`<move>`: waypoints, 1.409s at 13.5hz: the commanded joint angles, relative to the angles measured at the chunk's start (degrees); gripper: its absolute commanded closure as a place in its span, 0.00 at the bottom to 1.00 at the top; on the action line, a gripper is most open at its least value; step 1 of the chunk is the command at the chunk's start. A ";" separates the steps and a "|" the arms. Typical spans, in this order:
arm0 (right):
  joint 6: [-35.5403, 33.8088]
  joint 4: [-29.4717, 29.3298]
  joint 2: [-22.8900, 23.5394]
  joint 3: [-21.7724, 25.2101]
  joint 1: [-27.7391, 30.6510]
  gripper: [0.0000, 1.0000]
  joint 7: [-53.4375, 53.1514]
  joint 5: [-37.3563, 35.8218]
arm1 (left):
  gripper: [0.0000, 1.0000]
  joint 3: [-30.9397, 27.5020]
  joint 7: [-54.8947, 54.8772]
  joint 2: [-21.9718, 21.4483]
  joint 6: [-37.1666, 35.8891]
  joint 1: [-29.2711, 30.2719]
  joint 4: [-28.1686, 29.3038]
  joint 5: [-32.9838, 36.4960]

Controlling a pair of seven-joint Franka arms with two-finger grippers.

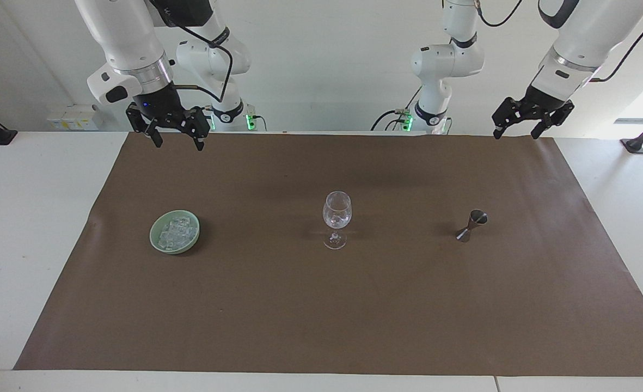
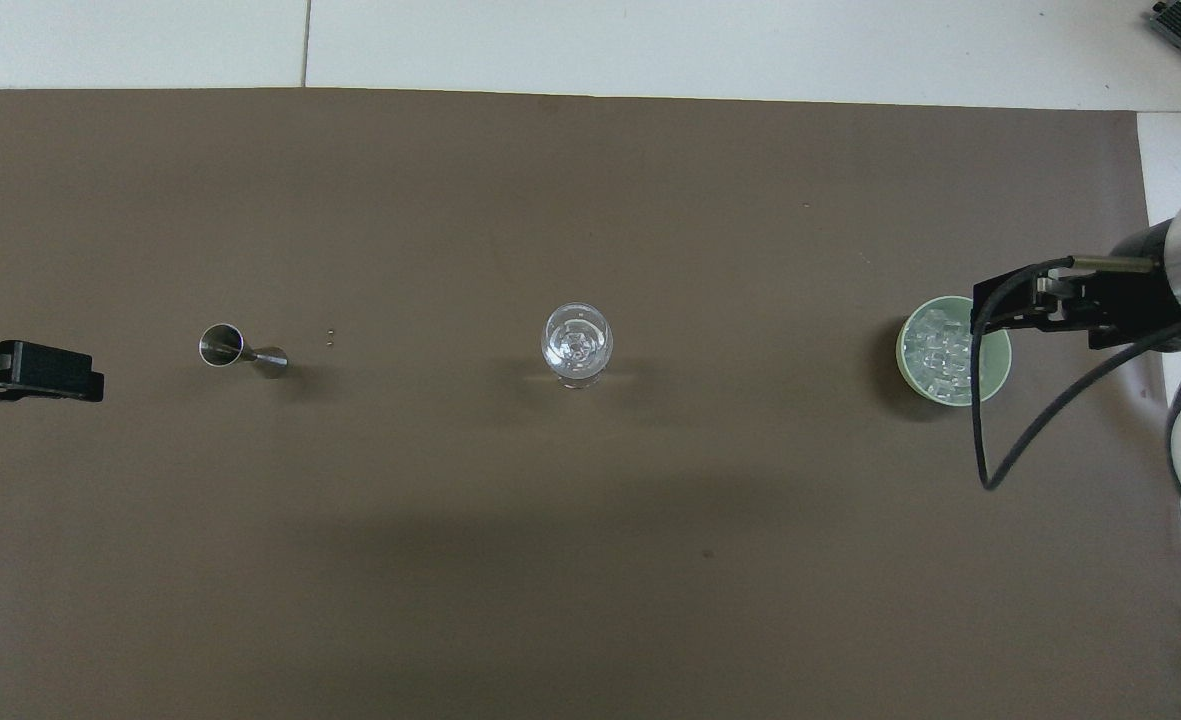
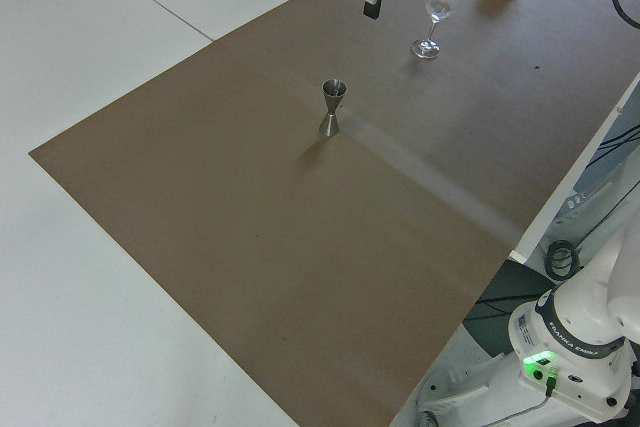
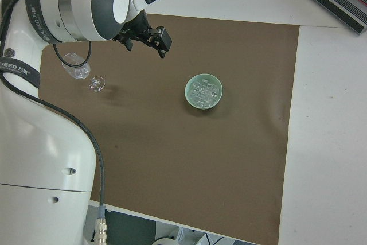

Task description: Pour wine and add ice with both arms

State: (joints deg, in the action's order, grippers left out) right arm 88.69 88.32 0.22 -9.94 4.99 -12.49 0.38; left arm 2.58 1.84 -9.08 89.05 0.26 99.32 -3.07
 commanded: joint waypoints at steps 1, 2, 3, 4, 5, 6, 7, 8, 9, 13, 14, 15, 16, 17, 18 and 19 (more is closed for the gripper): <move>0.25 1.59 -1.62 -0.61 2.04 0.00 3.08 -0.91 | 0.00 -0.73 -0.61 -1.56 -0.28 -0.18 1.32 -0.27; 0.25 1.41 -1.80 -0.26 1.78 0.00 3.34 -0.82 | 0.00 -0.56 -0.61 -1.56 -0.28 0.26 1.32 -0.27; -0.01 1.33 -1.80 1.65 0.74 0.00 3.35 -0.91 | 0.00 -0.47 -0.61 -1.47 -0.20 0.35 1.32 -0.27; -0.27 1.32 -1.80 3.76 -1.62 0.00 3.35 -0.82 | 0.00 -0.47 -0.61 -1.47 -0.20 0.44 1.32 -0.27; -0.36 1.41 -1.80 5.61 -3.04 0.00 3.35 -0.91 | 0.00 -0.47 -0.52 -1.56 -0.28 0.53 1.32 -0.27; -0.45 1.41 -1.80 6.15 -3.49 0.00 3.35 -0.91 | 0.00 -0.47 -0.08 -1.47 -0.54 0.62 1.23 -0.27; -0.54 1.41 -1.80 6.24 -3.49 0.00 3.35 -0.82 | 0.00 -0.47 -0.08 -1.47 -0.63 0.62 1.31 -0.27; -0.62 1.50 -1.89 6.33 -3.58 0.00 3.17 -0.82 | 0.00 -0.47 -0.17 -1.47 -0.64 0.62 1.32 -0.27; -0.63 1.59 -1.89 6.33 -3.58 0.00 3.17 -0.82 | 0.00 -0.47 -0.08 -1.47 -0.64 0.62 1.32 -0.27; -0.63 1.85 -1.98 9.05 -5.94 0.00 3.26 -0.82 | 0.00 -0.47 -0.08 -1.47 -0.64 0.62 1.32 -0.27; -0.71 1.94 -1.98 10.27 -7.34 0.00 3.17 -0.82 | 0.00 -0.47 -0.08 -1.47 -0.64 0.62 1.32 -0.27; -0.80 1.94 -1.98 11.50 -8.58 0.00 3.17 -0.82 | 0.00 -0.47 -0.08 -1.47 -0.64 0.62 1.32 -0.27; -0.71 1.94 -1.89 12.30 -9.02 0.00 3.17 -0.82 | 0.00 -0.47 -0.08 -1.47 -0.64 0.62 1.32 -0.27; -0.71 2.03 -1.80 12.31 -9.03 0.00 3.08 -0.82 | 0.00 -0.55 -0.08 -1.47 -0.64 0.62 1.32 -0.27; -0.71 2.20 -1.89 12.31 -9.03 0.00 3.00 -0.82 | 0.00 -0.47 -0.08 -1.47 -0.64 0.62 1.32 -0.27; -0.63 2.20 -1.89 12.31 -9.03 0.00 3.08 -0.82 | 0.00 -0.47 -0.08 -1.47 -0.64 0.62 1.32 -0.27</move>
State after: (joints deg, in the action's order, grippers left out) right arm 88.05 88.85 -0.36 1.76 -3.53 -10.56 0.37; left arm 2.05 1.86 -9.11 88.93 0.48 99.34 -3.07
